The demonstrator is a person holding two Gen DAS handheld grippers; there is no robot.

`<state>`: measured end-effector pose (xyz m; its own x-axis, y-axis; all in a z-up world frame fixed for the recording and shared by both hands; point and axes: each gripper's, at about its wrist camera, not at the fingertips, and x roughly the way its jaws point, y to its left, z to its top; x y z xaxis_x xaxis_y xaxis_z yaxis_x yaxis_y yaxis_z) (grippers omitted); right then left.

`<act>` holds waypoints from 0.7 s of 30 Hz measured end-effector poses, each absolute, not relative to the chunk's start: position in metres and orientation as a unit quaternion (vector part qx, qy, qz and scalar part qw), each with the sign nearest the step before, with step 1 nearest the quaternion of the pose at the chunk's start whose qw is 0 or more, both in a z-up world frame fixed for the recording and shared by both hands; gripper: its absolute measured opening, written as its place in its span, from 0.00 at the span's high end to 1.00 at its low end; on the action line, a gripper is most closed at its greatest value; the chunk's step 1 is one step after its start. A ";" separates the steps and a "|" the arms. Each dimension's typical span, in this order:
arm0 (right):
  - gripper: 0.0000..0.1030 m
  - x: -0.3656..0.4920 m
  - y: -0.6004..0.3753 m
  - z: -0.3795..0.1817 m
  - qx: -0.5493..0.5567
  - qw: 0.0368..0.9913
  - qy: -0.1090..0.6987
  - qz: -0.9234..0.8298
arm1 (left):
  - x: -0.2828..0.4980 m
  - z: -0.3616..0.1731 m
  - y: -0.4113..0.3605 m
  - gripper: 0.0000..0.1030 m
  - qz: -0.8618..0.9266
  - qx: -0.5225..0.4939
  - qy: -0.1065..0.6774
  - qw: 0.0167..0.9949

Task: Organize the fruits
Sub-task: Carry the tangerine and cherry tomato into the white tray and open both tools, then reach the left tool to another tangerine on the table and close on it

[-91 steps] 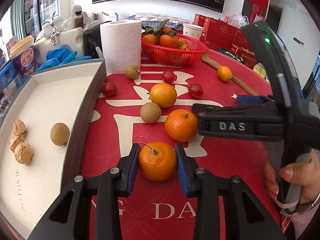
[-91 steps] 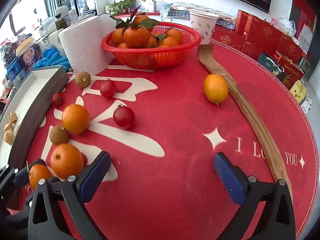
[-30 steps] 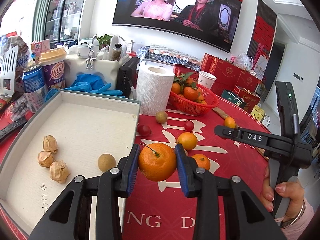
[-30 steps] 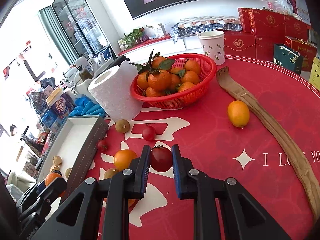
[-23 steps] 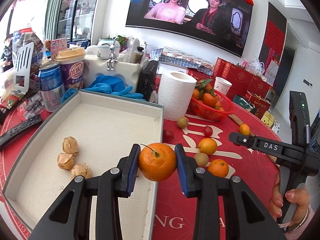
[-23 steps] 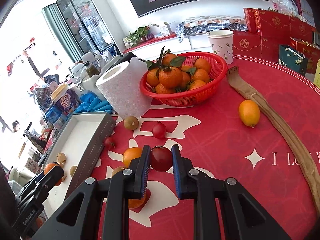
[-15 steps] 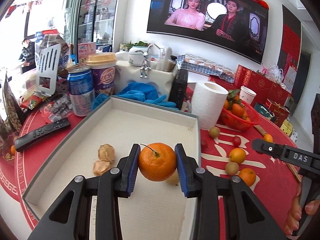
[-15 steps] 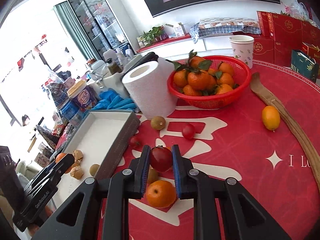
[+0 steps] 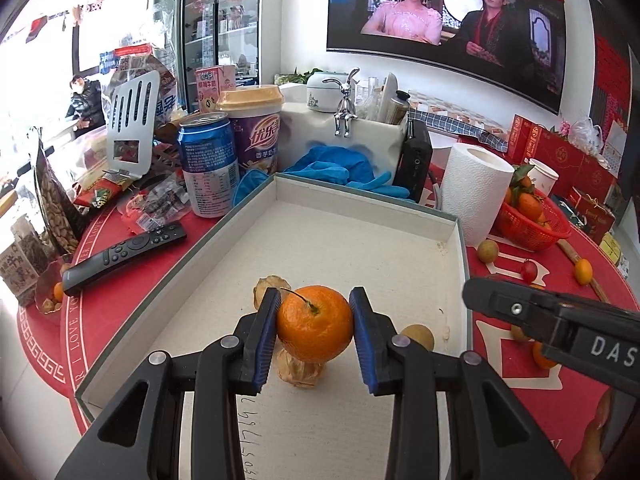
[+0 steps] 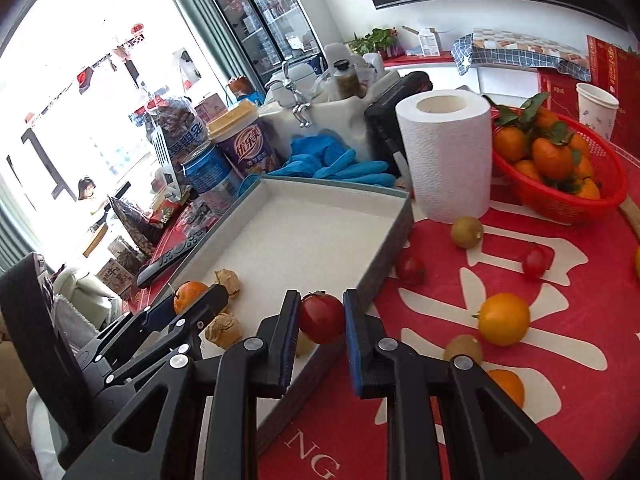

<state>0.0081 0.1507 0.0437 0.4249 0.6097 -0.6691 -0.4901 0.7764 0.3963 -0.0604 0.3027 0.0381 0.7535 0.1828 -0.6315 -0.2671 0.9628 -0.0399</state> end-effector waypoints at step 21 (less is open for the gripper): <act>0.00 0.008 0.161 0.068 0.079 0.857 0.385 0.332 | -0.075 0.050 0.316 0.19 0.094 -0.131 0.295 0.942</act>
<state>0.0077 0.1614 0.0683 0.4825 0.6311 -0.6073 -0.5089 0.7663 0.3921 -0.0755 0.3163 0.0503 0.8089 0.0991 -0.5795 -0.2539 0.9479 -0.1922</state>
